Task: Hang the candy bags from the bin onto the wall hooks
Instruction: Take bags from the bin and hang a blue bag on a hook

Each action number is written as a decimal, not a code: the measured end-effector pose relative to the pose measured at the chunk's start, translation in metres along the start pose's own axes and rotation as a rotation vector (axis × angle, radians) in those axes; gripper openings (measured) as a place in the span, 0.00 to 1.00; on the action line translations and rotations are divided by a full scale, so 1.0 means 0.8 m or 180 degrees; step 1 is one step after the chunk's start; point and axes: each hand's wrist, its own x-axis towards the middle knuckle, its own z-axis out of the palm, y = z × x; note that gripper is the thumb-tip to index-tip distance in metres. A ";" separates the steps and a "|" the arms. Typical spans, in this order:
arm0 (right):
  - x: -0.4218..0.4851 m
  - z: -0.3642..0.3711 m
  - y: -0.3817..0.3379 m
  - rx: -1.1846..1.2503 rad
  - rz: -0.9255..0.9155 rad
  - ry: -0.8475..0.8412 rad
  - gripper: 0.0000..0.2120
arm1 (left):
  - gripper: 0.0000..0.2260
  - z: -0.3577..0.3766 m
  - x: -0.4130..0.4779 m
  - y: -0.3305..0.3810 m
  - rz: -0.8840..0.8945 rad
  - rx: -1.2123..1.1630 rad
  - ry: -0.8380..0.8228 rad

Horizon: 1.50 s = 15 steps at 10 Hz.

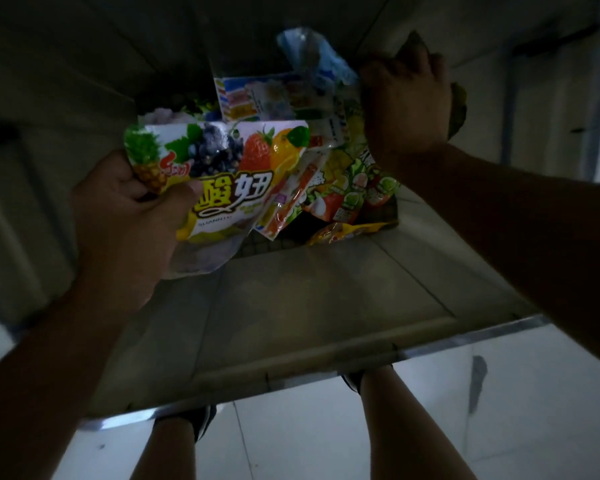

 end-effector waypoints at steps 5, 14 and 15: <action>-0.062 -0.211 -0.049 0.1328 0.0141 0.0724 0.26 | 0.24 -0.110 -0.054 0.119 0.0304 -0.0199 0.0468; -0.188 -0.808 -0.127 0.1112 -0.0655 0.0932 0.09 | 0.08 -0.370 -0.315 0.591 0.2077 -0.1258 0.1412; -0.197 -0.872 -0.136 0.0968 -0.1078 0.1164 0.10 | 0.07 -0.396 -0.341 0.631 0.2326 -0.1289 0.1479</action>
